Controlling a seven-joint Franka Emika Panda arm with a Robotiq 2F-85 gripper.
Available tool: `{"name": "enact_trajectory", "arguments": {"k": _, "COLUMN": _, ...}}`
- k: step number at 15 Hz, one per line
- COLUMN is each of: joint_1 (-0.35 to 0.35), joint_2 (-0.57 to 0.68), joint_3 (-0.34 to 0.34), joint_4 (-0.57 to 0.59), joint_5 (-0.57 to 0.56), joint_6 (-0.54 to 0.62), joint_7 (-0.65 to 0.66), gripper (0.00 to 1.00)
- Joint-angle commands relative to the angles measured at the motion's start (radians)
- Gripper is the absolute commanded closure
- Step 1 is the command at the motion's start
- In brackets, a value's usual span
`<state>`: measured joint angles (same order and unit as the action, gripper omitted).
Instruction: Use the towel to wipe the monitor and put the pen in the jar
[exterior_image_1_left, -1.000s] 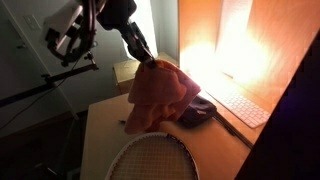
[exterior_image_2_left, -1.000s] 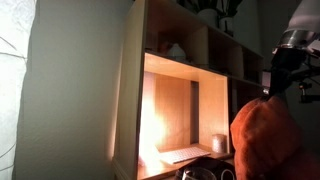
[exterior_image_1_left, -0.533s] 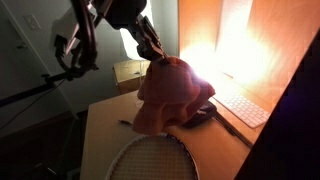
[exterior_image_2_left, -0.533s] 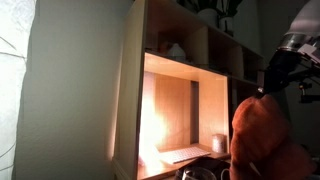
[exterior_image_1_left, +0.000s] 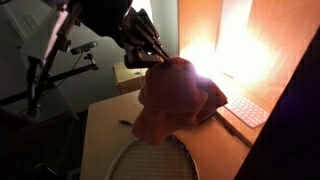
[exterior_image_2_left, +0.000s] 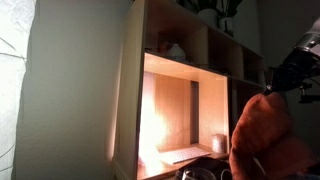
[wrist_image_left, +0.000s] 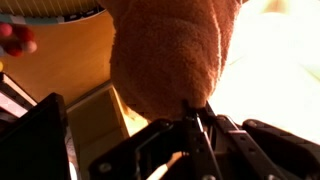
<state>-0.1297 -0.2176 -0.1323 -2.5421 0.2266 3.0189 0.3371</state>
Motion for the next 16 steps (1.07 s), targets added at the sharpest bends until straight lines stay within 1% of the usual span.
{"name": "enact_trajectory", "arguments": {"k": 1, "joint_1": 0.076, "joint_2": -0.045, "joint_3": -0.071, "joint_4": -0.034, "joint_5": 0.098, "joint_6": 0.018, "joint_7": -0.089, "gripper": 0.96}}
{"name": "enact_trajectory", "arguments": {"k": 3, "joint_1": 0.156, "joint_2": -0.051, "joint_3": -0.154, "joint_4": -0.021, "joint_5": 0.197, "joint_6": -0.005, "joint_7": -0.195, "gripper": 0.96}}
{"name": "enact_trajectory", "arguments": {"k": 7, "joint_1": 0.267, "joint_2": -0.04, "joint_3": -0.328, "joint_4": 0.009, "joint_5": 0.363, "joint_6": -0.051, "joint_7": -0.385, "gripper": 0.96}}
{"name": "enact_trajectory", "arguments": {"k": 8, "joint_1": 0.281, "joint_2": -0.035, "joint_3": -0.361, "joint_4": 0.013, "joint_5": 0.391, "joint_6": -0.067, "joint_7": -0.416, "gripper": 0.96}}
{"name": "enact_trajectory", "arguments": {"k": 10, "joint_1": 0.331, "joint_2": -0.02, "joint_3": -0.445, "joint_4": 0.032, "joint_5": 0.467, "joint_6": -0.099, "joint_7": -0.505, "gripper": 0.96}}
{"name": "enact_trajectory", "arguments": {"k": 13, "joint_1": 0.38, "joint_2": 0.005, "joint_3": -0.539, "joint_4": 0.055, "joint_5": 0.56, "joint_6": -0.155, "joint_7": -0.604, "gripper": 0.96}}
{"name": "enact_trajectory", "arguments": {"k": 15, "joint_1": 0.404, "joint_2": 0.019, "joint_3": -0.584, "joint_4": 0.064, "joint_5": 0.615, "joint_6": -0.178, "joint_7": -0.651, "gripper": 0.96}}
{"name": "enact_trajectory", "arguments": {"k": 16, "joint_1": 0.408, "joint_2": 0.03, "joint_3": -0.595, "joint_4": 0.065, "joint_5": 0.63, "joint_6": -0.183, "joint_7": -0.656, "gripper": 0.96}}
